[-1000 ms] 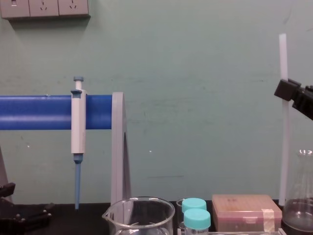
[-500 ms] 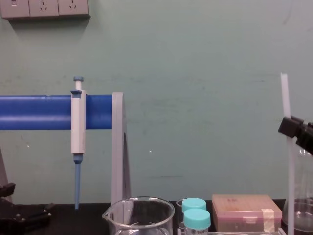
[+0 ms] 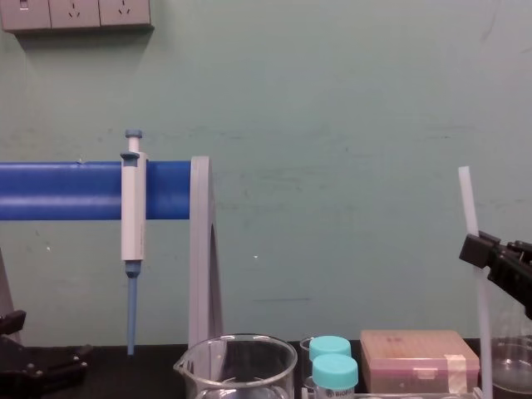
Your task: Pick up the stirring rod with one hand, then place it down.
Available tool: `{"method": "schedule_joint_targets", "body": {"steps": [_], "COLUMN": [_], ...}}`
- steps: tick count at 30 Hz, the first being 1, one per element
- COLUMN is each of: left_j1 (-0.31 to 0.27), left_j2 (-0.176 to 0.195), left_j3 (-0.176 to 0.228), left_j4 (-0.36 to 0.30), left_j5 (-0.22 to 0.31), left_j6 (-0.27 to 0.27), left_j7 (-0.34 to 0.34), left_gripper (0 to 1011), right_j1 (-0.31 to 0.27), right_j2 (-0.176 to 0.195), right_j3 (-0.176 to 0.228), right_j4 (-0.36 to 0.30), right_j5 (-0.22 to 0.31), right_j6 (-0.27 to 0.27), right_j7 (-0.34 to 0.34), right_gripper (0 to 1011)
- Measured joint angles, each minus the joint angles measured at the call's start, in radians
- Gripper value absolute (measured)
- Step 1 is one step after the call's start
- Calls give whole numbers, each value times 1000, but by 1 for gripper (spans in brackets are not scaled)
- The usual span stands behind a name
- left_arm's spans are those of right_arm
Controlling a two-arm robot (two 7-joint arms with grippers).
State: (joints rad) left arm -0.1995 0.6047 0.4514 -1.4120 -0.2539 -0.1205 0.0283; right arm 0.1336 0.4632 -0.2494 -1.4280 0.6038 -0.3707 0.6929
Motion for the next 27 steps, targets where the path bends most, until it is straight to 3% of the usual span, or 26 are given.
{"method": "schedule_joint_targets", "body": {"steps": [27], "left_j1": [0], "left_j2": [0], "left_j3": [0], "left_j4": [0], "left_j5": [0], "left_j6": [0], "left_j7": [0], "left_gripper": [1000], "right_j1": [82], "right_j2": [-62], "right_j3": [-34], "right_j4": [166], "right_j5": [-24], "right_j6": [-77], "right_j7": [50], "right_gripper": [61]}}
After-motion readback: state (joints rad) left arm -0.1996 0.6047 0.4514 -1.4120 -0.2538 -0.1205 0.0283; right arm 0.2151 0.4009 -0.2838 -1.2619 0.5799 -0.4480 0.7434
